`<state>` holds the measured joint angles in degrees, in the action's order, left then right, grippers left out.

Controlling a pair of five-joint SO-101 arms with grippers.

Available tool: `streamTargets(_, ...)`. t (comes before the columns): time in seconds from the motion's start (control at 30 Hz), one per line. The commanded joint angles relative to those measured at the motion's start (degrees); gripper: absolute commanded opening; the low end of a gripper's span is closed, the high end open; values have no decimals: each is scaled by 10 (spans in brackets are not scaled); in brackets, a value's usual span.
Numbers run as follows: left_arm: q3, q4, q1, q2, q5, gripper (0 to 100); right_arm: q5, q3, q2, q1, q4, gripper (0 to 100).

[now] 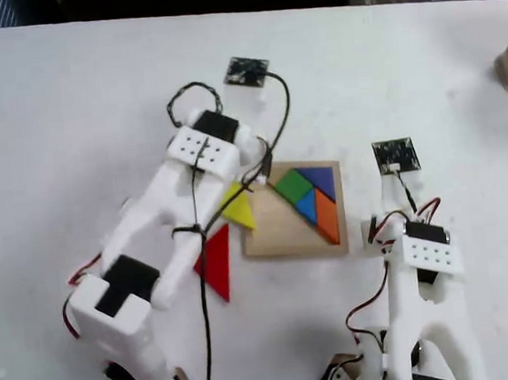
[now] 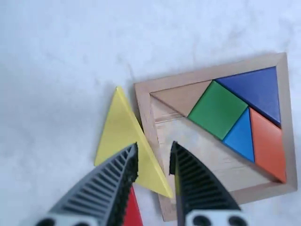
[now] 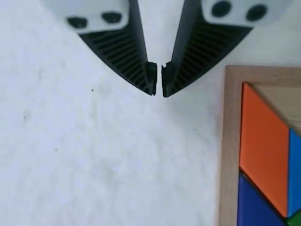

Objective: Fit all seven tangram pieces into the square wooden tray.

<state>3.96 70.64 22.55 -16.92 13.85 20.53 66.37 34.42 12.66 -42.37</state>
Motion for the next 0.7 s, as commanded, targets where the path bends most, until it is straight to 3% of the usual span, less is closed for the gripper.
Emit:
streamTargets(0.0,39,31,-8,14,-6,120,6,-2,12,5,8,31)
streamTargets(0.13,25,49,-76,36,-6,120,6,-2,12,5,8,31)
streamTargets(0.27,-31,17,-121,26,-3,120,6,-1,12,5,8,31)
streamTargets(0.43,-58,-56,-123,-11,-2,124,6,-1,12,5,8,31)
streamTargets(0.67,-55,-77,-90,-80,-1,124,7,-1,12,5,7,31)
